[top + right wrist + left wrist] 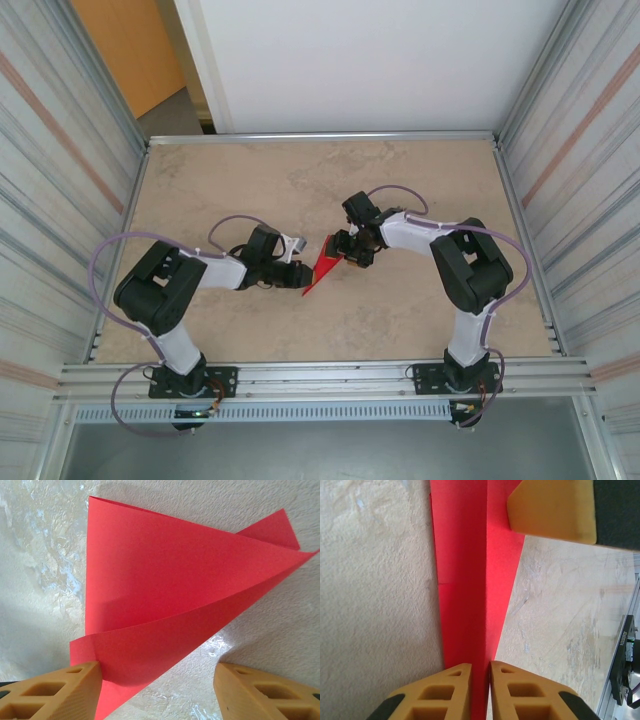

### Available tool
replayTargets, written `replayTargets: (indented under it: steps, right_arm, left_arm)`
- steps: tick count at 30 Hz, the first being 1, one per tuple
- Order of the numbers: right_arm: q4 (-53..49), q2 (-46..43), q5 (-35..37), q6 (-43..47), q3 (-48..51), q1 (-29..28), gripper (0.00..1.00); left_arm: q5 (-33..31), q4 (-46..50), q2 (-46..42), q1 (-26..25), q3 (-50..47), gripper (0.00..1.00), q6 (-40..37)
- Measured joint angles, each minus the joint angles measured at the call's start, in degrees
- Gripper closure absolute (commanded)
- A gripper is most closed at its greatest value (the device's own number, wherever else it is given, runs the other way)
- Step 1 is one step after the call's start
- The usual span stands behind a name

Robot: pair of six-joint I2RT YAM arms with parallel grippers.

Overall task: Fold a paper plane with a square sheet of paper (pick it up from the middle)
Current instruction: Fold the wing for the fifth time at the center of the table.

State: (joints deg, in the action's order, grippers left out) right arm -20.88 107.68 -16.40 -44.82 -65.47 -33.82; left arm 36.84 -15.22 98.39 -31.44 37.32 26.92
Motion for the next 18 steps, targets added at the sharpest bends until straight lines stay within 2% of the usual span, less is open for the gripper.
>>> replayTargets:
  steps: [12,18]
  right_arm:
    - [-2.91,1.27,-0.09,-0.17,-2.29,0.09,0.38]
    - [0.09,-0.98,-1.33,-0.07,0.24,0.83,0.36]
  left_arm:
    - [0.24,0.0,0.63,0.44,0.17,0.87,1.27]
    - [2.62,-0.15,1.6,1.64,0.48,0.88,2.6]
